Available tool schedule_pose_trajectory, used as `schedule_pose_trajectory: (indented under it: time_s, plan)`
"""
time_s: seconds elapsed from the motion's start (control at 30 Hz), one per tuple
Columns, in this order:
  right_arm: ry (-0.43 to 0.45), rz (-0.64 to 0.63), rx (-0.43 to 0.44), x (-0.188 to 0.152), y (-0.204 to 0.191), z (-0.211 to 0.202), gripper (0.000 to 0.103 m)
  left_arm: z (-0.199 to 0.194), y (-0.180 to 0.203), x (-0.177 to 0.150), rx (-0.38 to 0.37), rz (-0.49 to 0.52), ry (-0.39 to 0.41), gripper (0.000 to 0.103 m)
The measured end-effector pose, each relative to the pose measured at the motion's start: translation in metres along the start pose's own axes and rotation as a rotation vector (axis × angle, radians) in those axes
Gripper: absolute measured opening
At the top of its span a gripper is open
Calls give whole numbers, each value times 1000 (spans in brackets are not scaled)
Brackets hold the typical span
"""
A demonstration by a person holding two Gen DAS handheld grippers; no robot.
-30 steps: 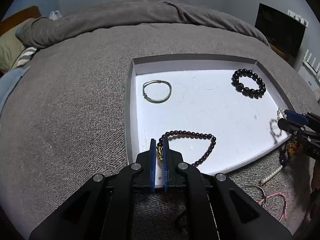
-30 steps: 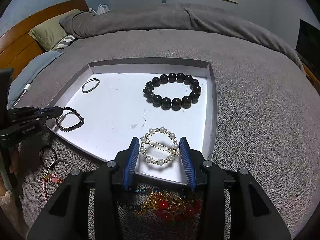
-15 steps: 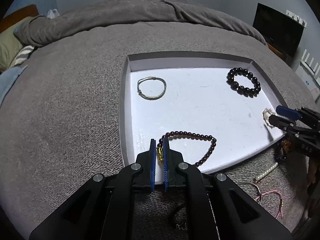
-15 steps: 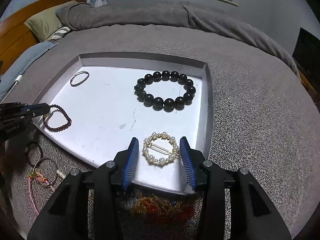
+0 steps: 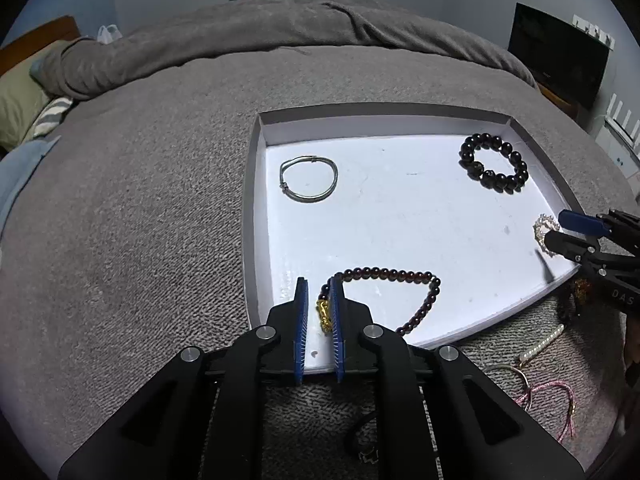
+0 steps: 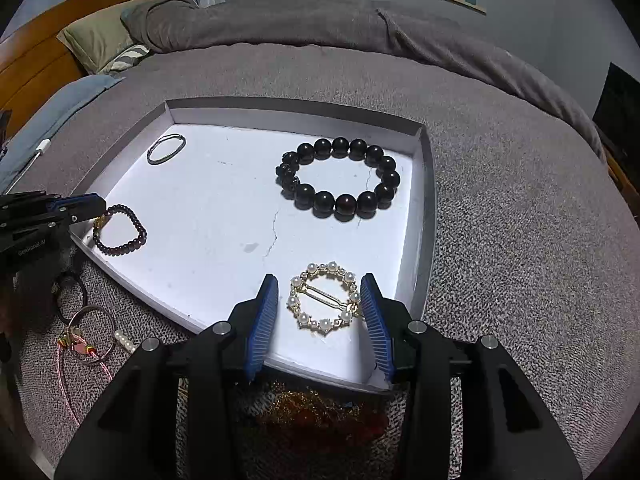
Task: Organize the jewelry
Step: 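Carry both items into the box and lower them onto its floor, then open both tools and lift them away from the box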
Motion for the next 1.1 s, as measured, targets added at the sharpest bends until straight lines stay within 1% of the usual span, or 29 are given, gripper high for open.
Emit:
schedule_pose_trajectory:
  time_s: [0.07, 0.1, 0.13, 0.2, 0.3, 0.33, 0.37, 0.4, 0.43, 0.47, 0.5, 0.6, 0.63, 0.67, 0.7, 0.73, 0.8, 0.87, 0.93, 0.97, 1.1]
  plan:
    - [10, -1, -1, 1, 0, -1, 44, 0, -1, 0, 3, 0, 3, 14]
    - [16, 0, -4, 1, -1, -2, 44, -1, -1, 1, 3, 0, 6, 16]
    - [23, 2, -9, 1, 0, -3, 49, -1, -1, 1, 2, -1, 7, 21]
    - [27, 7, 5, 2, -1, -4, 50, -3, -1, 2, 2, 1, 18, 27]
    - [34, 14, 14, 3, -2, -5, 51, -4, 1, 1, 2, 3, 20, 29]
    - [39, 20, 28, 3, -2, -6, 54, -3, 1, 1, 3, 5, 19, 29]
    - [46, 26, 54, 4, -4, -9, 62, -4, 1, 1, 3, 4, 21, 29]
    - [52, 28, 75, 4, -7, -11, 67, -5, 0, 1, 1, 1, 24, 29]
    - [66, 24, 95, 6, -10, -16, 76, -6, 0, 2, -4, -5, 31, 29]
    - [81, 21, 93, 7, -12, -20, 84, -8, 0, 3, -13, -13, 38, 30]
    - [97, 18, 92, 9, -13, -24, 85, -10, -1, 4, -18, -22, 47, 30]
    - [146, 34, 128, 16, -13, -39, 86, -19, -5, 7, -22, -38, 75, 31]
    - [173, 58, 137, 20, -10, -46, 91, -24, -6, 8, -28, -47, 89, 33]
    - [192, 76, 140, 23, -6, -51, 96, -28, -7, 9, -30, -55, 102, 35]
    - [206, 91, 142, 25, -3, -54, 98, -31, -7, 9, -27, -60, 111, 49]
    - [223, 118, 144, 28, 3, -58, 97, -36, -9, 11, -17, -65, 126, 67]
    - [254, 178, 148, 33, 16, -66, 97, -48, -11, 14, 4, -72, 168, 81]
    - [273, 226, 159, 36, 26, -70, 98, -53, -14, 17, 1, -80, 181, 81]
    - [292, 273, 155, 39, 37, -74, 98, -55, -16, 19, 0, -97, 187, 87]
    - [299, 287, 150, 39, 41, -75, 98, -56, -16, 19, 2, -98, 191, 87]
    - [303, 296, 125, 39, 48, -74, 98, -54, -16, 19, 23, -87, 181, 88]
Point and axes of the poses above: each gripper's, at about its wrist camera, not at the fingertips, and z roughly the way its jaws point, y to its right, x to its top, the point moved 8 cm from there along z, roughly the way its jaws point, and after that the axes turned 9 degrees about z, right-handed, at the moved point
